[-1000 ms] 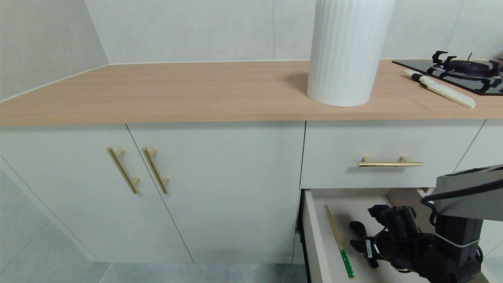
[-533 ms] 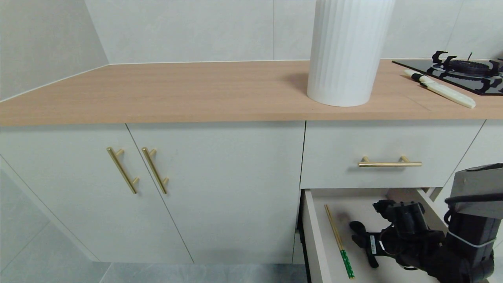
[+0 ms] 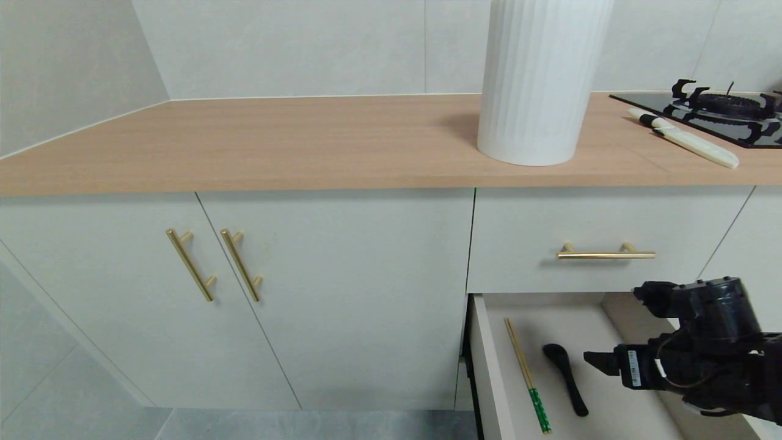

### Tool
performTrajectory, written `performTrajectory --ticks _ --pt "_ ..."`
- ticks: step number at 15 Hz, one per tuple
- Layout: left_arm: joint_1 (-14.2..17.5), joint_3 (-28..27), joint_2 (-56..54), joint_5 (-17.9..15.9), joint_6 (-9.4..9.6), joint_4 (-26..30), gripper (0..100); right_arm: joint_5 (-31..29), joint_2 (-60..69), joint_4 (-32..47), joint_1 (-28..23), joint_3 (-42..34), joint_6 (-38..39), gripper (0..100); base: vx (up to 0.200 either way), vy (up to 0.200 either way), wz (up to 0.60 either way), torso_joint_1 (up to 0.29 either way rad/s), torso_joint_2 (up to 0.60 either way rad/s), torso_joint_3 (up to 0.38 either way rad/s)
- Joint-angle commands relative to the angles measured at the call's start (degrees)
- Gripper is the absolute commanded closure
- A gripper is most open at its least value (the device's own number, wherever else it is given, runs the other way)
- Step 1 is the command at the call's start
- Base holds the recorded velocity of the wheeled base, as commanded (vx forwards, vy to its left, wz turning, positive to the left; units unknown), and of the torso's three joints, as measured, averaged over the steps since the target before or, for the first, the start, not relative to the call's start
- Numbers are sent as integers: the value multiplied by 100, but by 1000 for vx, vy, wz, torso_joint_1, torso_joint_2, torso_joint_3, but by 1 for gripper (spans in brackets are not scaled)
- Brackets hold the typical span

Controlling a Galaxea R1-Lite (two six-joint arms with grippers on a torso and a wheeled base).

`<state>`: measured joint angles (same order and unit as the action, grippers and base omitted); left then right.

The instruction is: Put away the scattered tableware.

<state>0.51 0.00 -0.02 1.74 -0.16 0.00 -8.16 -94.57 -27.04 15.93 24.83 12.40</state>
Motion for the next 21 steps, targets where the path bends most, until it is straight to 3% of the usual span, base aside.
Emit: performTrajectory --ticks 1,2,5,10,21 --pt "2 0 2 1 -2 0 0 -2 1301 797 6 303 17 0 0 0 0 0 0 0" --pt "2 0 2 -7 60 9 0 -11 1477 999 6 285 17 0 0 0 0 0 0 0" --pt "2 0 2 1 -28 0 0 -11 1952 1438 6 171 52 0 0 0 0 0 0 0" --pt "2 0 2 1 -11 0 0 -90 2330 2010 94 189 43 0 0 0 0 0 0 0" --pt "2 0 2 1 -11 0 0 -107 2426 2686 569 197 8 0 -200 0 0 2 2 3"
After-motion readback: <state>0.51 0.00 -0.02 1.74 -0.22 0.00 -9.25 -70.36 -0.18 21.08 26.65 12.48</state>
